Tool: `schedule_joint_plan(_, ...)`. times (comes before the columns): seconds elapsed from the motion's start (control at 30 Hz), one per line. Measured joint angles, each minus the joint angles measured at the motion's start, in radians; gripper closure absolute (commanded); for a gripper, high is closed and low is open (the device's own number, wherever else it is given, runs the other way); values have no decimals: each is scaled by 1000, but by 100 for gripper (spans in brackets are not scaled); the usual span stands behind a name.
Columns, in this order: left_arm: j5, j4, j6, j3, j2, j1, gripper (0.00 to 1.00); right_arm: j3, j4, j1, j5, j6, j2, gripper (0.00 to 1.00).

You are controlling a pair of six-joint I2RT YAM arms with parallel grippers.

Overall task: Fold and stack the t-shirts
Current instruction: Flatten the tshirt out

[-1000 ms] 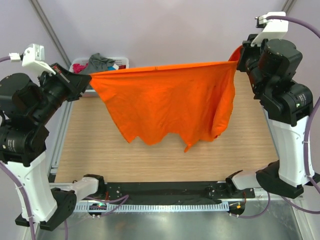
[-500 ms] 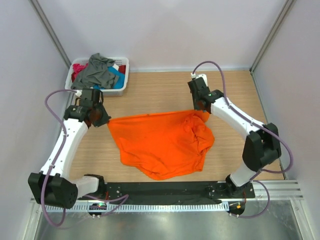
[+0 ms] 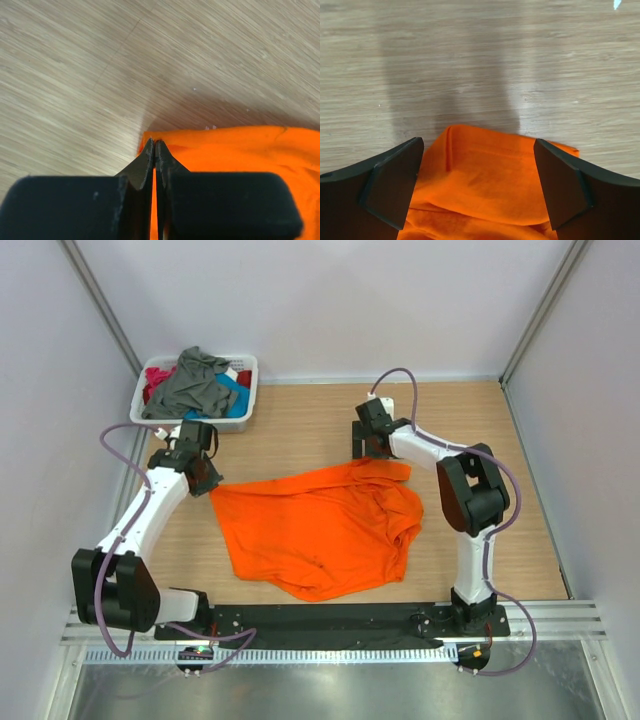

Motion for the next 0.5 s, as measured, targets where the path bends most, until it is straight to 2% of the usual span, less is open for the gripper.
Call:
schedule_joint_plan(0.23,-13,10,7,-3,-2,2,100,1,-13,-140,-120,65,-87,1)
schedule_joint_plan(0.37,-9,21,6,-12,-2,2,100,-108,-1,-268,-135,101,-250,5)
schedule_joint_plan(0.5,1,30,7,-12,-2,3,100,-225,13,-290,-139,148,-357,9)
